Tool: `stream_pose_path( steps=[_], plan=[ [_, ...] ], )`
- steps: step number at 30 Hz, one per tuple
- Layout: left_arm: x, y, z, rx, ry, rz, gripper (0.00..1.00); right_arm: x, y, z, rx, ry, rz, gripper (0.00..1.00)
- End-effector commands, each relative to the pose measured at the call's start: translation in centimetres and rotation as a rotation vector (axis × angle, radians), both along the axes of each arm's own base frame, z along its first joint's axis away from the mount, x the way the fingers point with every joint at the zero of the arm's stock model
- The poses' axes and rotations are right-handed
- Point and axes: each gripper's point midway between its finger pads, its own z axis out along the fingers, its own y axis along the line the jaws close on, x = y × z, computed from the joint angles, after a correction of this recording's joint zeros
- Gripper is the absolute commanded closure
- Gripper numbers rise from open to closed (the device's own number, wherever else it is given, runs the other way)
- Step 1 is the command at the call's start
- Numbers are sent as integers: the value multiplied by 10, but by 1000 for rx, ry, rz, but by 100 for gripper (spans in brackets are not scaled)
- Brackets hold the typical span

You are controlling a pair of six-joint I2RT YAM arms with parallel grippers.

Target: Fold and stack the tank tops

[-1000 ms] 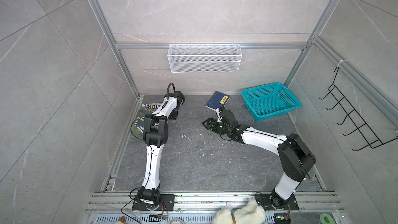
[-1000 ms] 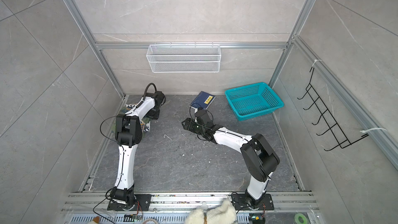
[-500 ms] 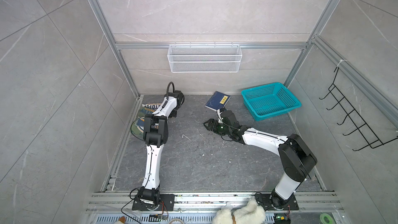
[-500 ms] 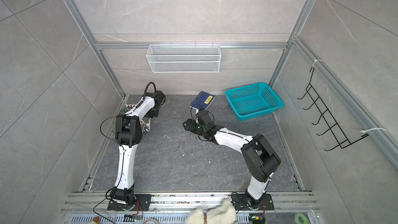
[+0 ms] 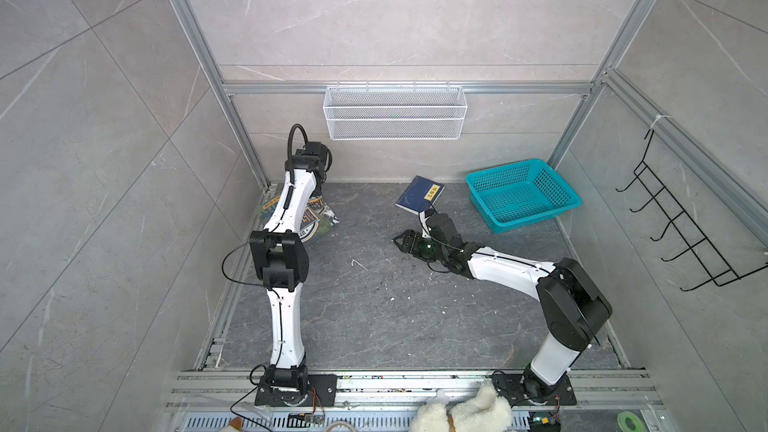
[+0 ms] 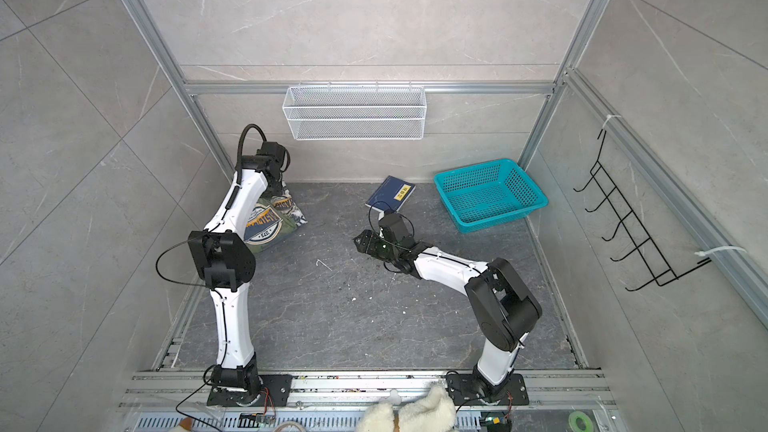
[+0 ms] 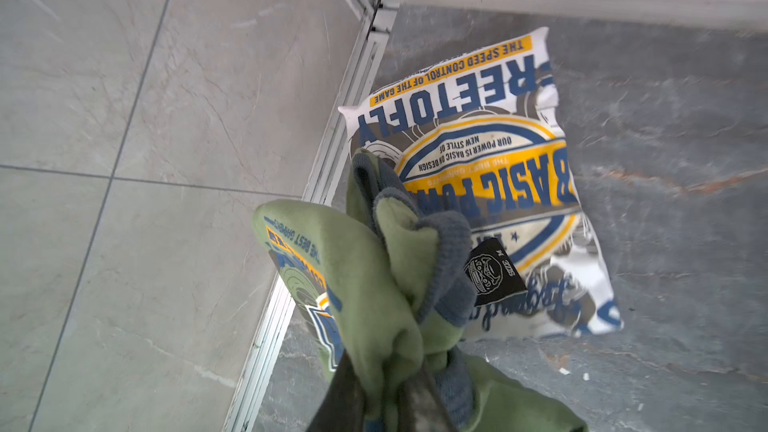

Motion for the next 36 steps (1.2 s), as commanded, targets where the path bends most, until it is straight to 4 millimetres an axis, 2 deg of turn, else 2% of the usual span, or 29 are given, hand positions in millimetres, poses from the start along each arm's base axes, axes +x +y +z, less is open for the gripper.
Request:
stream_pose_path(
  steps=[1,3,4,8,10,12,14,16,18,23,27,32,36],
  plan=[
    [19,-8,-2,-12,-15,-51,88,-5,-7,-12,-35,20,7,28],
    [26,-10,3,-18,-32,-66,88,-5,-8,-13,-39,22,6,28],
    [32,-12,-12,-20,-9,-74,88,-5,-9,-15,-42,26,5,28],
    [46,-17,-16,-21,-28,-109,87,-5,-11,-20,-52,39,2,28],
    [54,-19,-25,-24,-30,-136,85,-5,-12,-21,-54,42,2,28],
    [62,-21,-41,-21,-13,-157,75,-5,-12,-22,-53,45,6,28],
    [68,-24,-59,-26,14,-178,57,-7,-11,-21,-46,49,14,28],
    [70,-25,-76,-52,41,-180,53,-9,-10,-22,-43,55,20,28],
    [68,-24,-84,-92,52,-162,47,-12,-12,-21,-43,55,22,28],
    [58,-11,-79,-177,12,-86,27,-19,-18,-21,-58,56,29,28],
    [52,3,-109,-318,40,-17,25,-25,-20,-17,-53,56,35,28],
    [43,1,-151,-353,141,-4,21,-33,-27,-9,-68,41,41,28],
    [26,-8,-163,-397,206,3,21,-36,-36,-8,-92,33,29,28]
  ],
)
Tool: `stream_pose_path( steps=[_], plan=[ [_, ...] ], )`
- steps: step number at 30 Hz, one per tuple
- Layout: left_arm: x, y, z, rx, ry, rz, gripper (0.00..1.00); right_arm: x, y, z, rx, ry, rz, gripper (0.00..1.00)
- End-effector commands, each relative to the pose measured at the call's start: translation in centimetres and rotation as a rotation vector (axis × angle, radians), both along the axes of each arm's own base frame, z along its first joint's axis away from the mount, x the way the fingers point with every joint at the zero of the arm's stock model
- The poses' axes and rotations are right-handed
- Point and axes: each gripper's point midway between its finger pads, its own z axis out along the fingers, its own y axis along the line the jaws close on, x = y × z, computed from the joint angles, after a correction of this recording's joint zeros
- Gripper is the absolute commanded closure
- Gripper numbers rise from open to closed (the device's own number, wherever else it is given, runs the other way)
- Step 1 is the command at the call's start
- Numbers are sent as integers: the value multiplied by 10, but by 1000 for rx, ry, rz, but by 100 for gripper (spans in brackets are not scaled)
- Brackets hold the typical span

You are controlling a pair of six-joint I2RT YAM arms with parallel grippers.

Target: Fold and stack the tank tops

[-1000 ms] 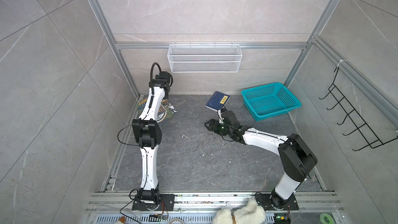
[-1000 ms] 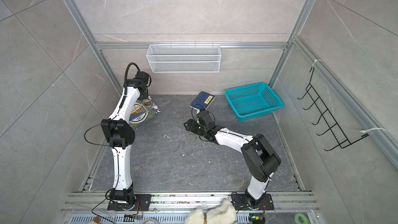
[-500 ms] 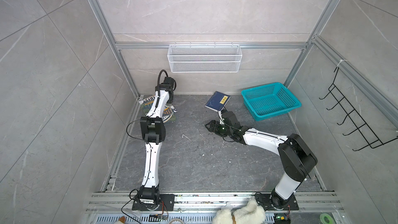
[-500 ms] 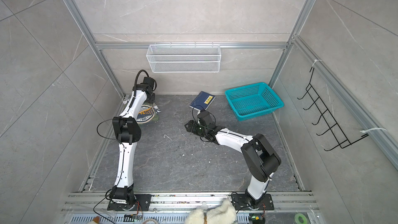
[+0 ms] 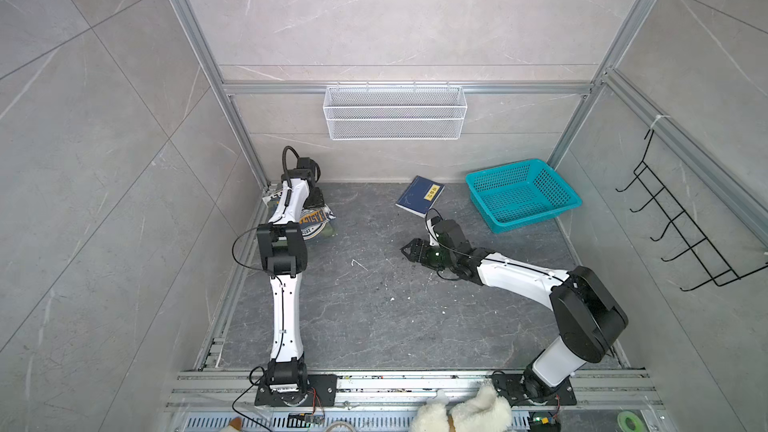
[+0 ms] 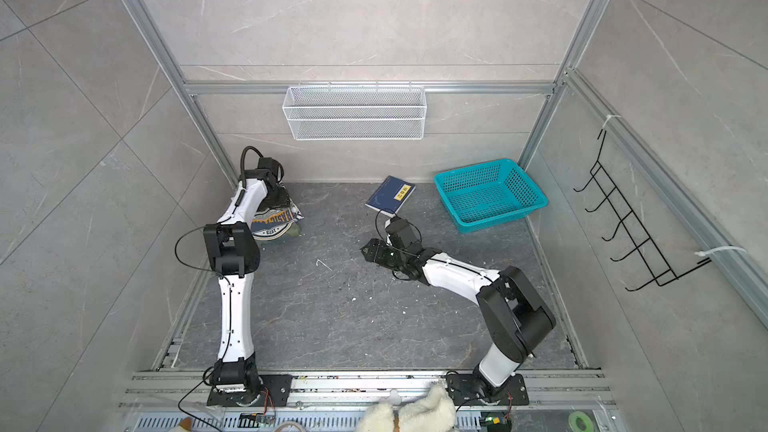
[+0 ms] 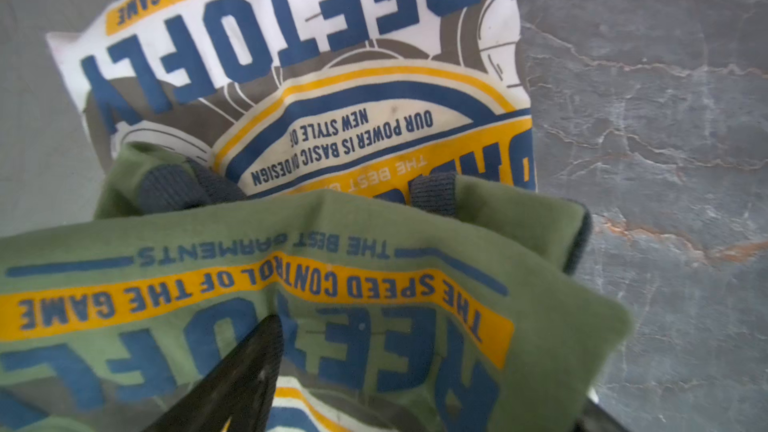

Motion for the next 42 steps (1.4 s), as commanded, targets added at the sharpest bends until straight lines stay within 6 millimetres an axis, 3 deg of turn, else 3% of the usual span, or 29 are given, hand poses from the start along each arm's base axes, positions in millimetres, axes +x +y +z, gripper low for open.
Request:
stream_pose_path(
  steps=[1,4,10,13,18,21,23,27,30,32,35,38,42],
  plan=[
    [-29,-20,-24,-76,118,-3,22,-7,-12,-3,-46,-3,-1,28],
    [-52,-35,-21,-93,144,-9,23,-7,-14,-2,-50,-8,-5,28],
    [-100,-70,4,-106,113,4,22,-2,-11,-1,-65,-14,-2,28],
    [-128,-102,10,-129,99,-3,22,1,-10,-4,-72,-13,-1,28],
    [-173,-162,3,-214,92,-47,22,8,-2,-11,-72,8,5,28],
    [-187,-184,18,-249,56,-86,21,12,10,-14,-48,14,25,28],
    [-191,-184,44,-262,3,-89,19,16,22,-16,-40,12,46,28],
    [-192,-162,108,-285,-162,-92,7,19,59,-16,-10,-2,104,28],
    [-196,-135,132,-300,-241,-49,1,19,84,-18,0,-4,132,29],
    [-197,-109,130,-333,-254,5,0,19,99,-21,-1,-1,144,29],
    [-195,-86,108,-366,-231,40,0,20,114,-30,6,19,152,29],
    [-188,-78,79,-438,-205,43,1,22,128,-40,9,35,161,29],
    [-180,-77,57,-486,-193,39,3,27,141,-49,-2,55,171,30]
  ],
)
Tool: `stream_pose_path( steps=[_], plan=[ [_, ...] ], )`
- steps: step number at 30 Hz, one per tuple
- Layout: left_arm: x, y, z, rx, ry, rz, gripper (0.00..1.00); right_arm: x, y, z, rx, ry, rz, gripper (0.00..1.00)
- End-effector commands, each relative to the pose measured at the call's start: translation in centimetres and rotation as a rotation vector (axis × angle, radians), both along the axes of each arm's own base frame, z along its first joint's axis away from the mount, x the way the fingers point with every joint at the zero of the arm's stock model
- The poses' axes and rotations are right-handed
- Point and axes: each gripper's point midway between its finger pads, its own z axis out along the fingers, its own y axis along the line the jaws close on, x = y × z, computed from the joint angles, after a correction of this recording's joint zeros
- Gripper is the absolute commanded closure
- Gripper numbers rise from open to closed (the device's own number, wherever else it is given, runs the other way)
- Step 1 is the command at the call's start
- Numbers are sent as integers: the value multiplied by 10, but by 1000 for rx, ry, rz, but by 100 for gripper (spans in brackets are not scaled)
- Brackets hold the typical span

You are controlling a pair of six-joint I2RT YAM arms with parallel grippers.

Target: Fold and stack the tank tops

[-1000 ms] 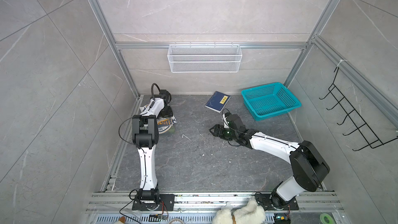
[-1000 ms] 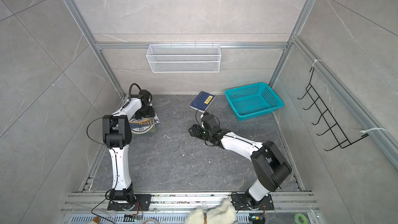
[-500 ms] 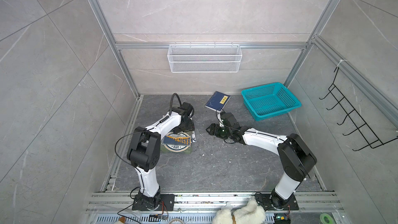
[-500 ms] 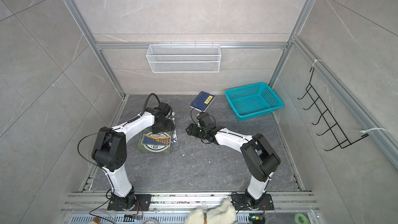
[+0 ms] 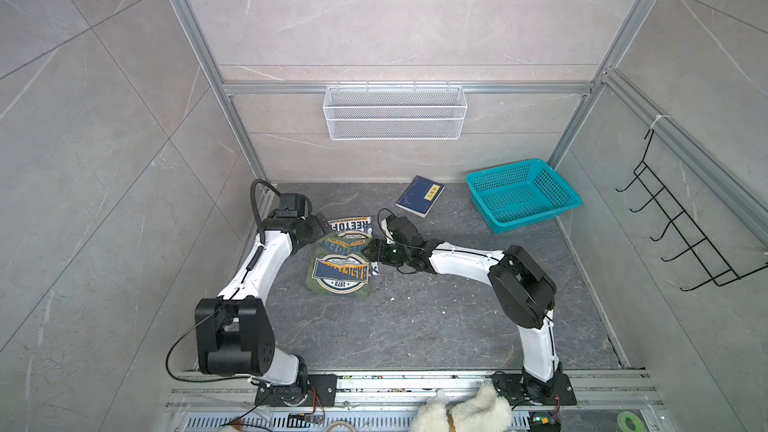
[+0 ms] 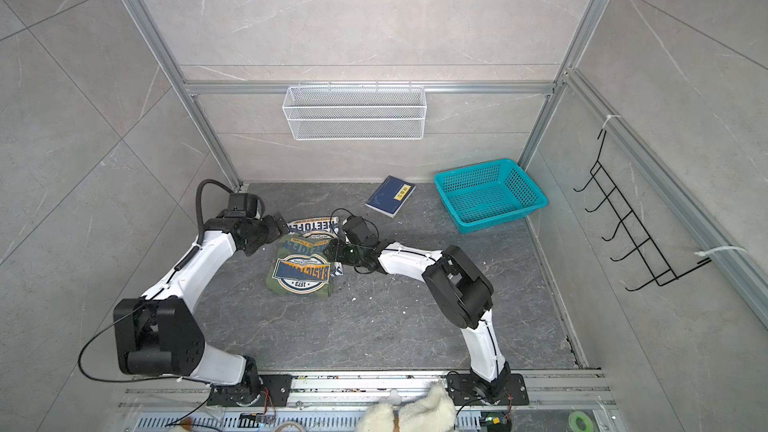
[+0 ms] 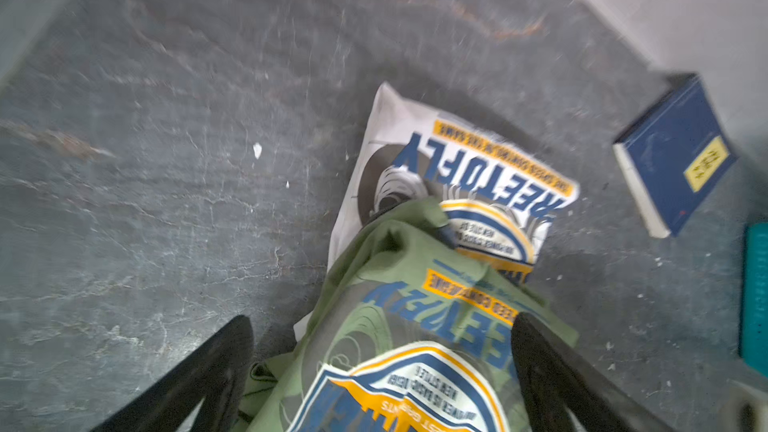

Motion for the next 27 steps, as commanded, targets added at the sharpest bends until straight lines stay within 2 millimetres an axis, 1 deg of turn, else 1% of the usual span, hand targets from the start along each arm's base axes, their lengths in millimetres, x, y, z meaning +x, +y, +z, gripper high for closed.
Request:
stream_pose_path(
  steps=[1,4,8,10,13,15,17,20,22,25,27],
  plan=[
    [16,-16,1,-78,-61,-77,5,5,9,-12,-20,33,-9,31],
    [20,-19,-12,-109,-35,-88,13,11,13,-20,-43,39,-12,34],
    [23,-21,-25,-129,-8,-83,25,15,17,-30,-66,58,-9,39],
    [23,-22,-29,-136,3,-85,31,16,20,-34,-69,66,-5,43],
    [22,-22,-31,-138,8,-84,42,17,23,-32,-59,66,-2,51],
    [22,-23,-31,-140,6,-87,46,17,25,-27,-54,57,0,57],
    [22,-22,-31,-140,13,-84,55,18,26,-21,-47,50,5,66],
    [21,-26,-26,-162,-7,-87,73,17,30,-8,-30,34,15,80],
    [20,-26,-18,-169,-29,-80,82,17,31,5,-26,9,21,88],
    [17,-23,-5,-159,-63,-65,88,16,31,28,-13,-33,34,96],
    [15,-20,7,-157,-90,-53,92,16,31,43,1,-58,36,99]
  ],
)
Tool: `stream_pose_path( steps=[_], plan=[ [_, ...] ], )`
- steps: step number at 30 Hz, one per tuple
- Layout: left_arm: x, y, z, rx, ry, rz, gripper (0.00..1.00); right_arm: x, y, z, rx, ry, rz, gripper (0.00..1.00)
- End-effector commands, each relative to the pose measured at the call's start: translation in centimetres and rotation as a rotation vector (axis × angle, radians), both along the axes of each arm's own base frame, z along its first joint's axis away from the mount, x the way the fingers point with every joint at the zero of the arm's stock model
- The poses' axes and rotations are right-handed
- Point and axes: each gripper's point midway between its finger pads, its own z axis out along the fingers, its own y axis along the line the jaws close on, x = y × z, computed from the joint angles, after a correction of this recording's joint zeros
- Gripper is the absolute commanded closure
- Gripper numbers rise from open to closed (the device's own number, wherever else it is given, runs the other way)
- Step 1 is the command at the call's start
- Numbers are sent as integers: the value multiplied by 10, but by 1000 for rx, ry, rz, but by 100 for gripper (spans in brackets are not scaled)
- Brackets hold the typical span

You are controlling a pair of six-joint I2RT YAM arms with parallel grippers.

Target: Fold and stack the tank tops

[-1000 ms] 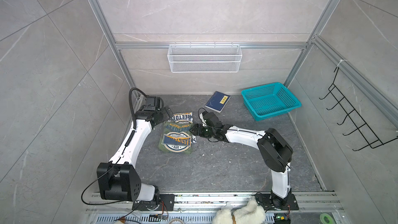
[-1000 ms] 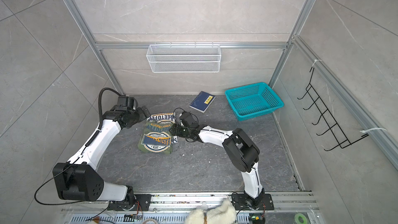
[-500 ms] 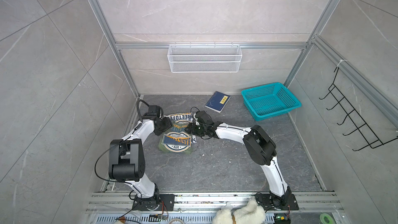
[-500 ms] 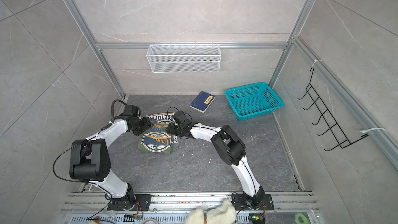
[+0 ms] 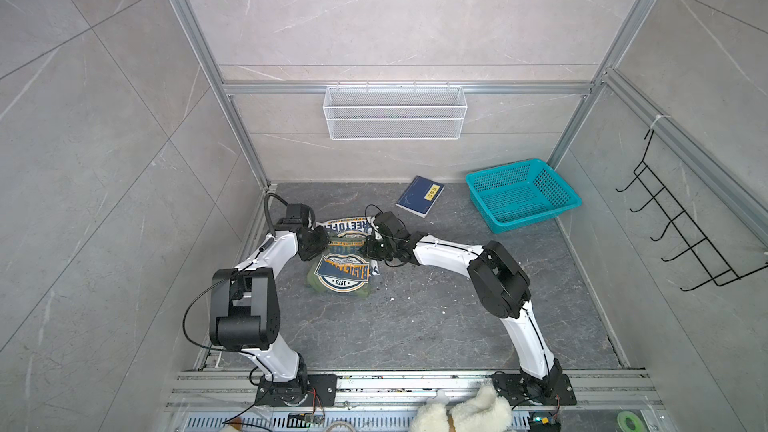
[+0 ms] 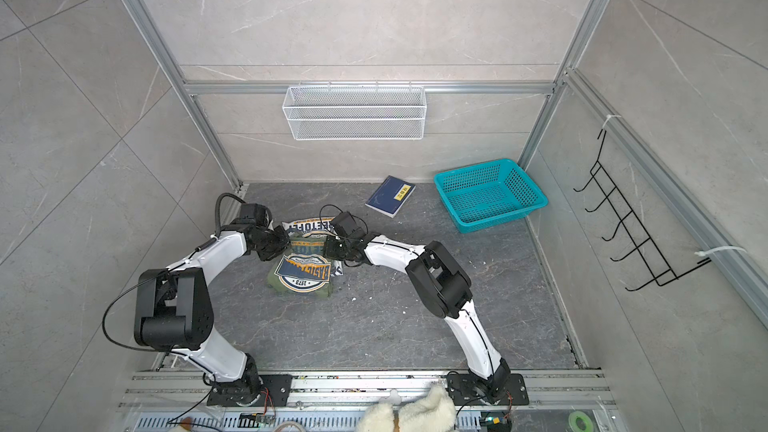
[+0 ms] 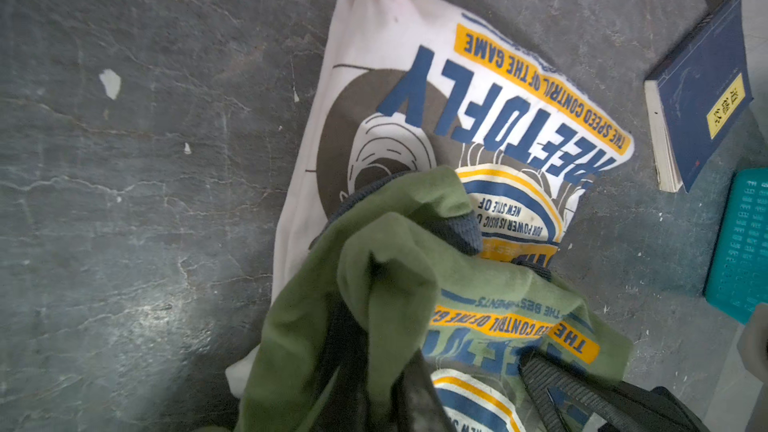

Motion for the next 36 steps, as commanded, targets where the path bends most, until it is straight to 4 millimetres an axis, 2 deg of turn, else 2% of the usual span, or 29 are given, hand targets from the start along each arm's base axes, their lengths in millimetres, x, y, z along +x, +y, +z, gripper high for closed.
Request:
stream_pose_path(
  steps=[1,6,8,16,20,26,29,36],
  plan=[
    [5,5,43,-14,-122,30,93,-1,6,59,51,-92,25,100],
    [6,7,80,-14,-212,51,94,1,9,87,76,-132,35,100],
    [8,10,89,-10,-228,56,94,4,10,94,69,-146,31,100],
    [20,7,103,-69,-244,75,94,26,12,124,55,-207,18,100],
    [32,7,91,-84,-207,84,94,35,14,116,37,-198,14,100],
    [41,7,53,-93,-112,99,90,51,10,90,6,-157,-6,100],
    [45,10,40,-69,-83,100,89,57,7,78,-15,-146,-19,100],
    [72,17,27,4,-94,67,86,82,1,51,-50,-142,-47,100]
  ],
)
